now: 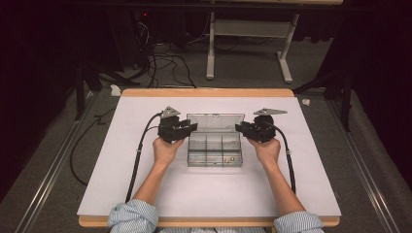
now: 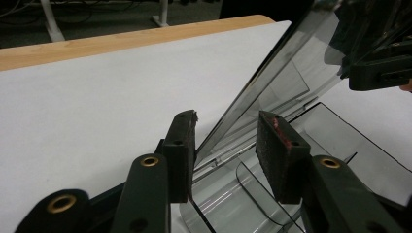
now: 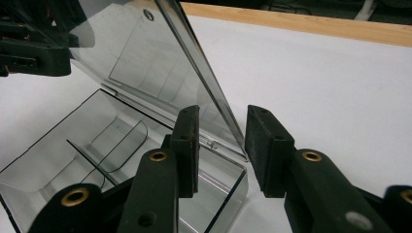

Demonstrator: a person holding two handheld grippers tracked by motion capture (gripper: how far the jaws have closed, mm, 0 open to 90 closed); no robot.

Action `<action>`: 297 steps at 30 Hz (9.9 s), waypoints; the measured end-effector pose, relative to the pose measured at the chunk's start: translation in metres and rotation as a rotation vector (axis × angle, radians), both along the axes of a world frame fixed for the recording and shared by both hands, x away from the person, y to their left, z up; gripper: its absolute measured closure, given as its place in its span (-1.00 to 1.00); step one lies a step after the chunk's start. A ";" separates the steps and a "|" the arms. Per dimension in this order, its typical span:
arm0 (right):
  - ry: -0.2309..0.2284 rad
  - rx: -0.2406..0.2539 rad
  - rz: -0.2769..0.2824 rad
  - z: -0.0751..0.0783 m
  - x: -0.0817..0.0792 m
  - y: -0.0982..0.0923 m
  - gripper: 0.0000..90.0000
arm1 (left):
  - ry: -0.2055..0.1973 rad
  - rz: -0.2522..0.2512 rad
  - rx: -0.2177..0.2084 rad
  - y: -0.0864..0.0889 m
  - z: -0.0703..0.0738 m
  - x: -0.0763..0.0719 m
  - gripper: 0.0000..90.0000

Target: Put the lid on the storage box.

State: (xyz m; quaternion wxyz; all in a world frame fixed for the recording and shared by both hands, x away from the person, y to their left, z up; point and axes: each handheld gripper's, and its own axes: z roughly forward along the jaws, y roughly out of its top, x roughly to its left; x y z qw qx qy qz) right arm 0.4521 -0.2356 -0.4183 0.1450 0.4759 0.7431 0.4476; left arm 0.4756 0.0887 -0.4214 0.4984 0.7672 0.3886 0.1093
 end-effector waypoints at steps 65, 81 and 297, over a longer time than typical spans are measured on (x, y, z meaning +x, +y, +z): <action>-0.012 0.036 -0.006 -0.010 -0.018 -0.004 0.64 | 0.005 -0.022 -0.059 0.023 -0.012 -0.019 0.62; -0.020 0.046 -0.018 -0.014 -0.026 -0.008 0.64 | 0.006 -0.025 -0.050 0.023 -0.011 -0.021 0.62; -0.027 -0.016 0.051 -0.042 -0.113 0.004 0.03 | -0.046 -0.025 0.041 0.019 -0.037 -0.116 0.01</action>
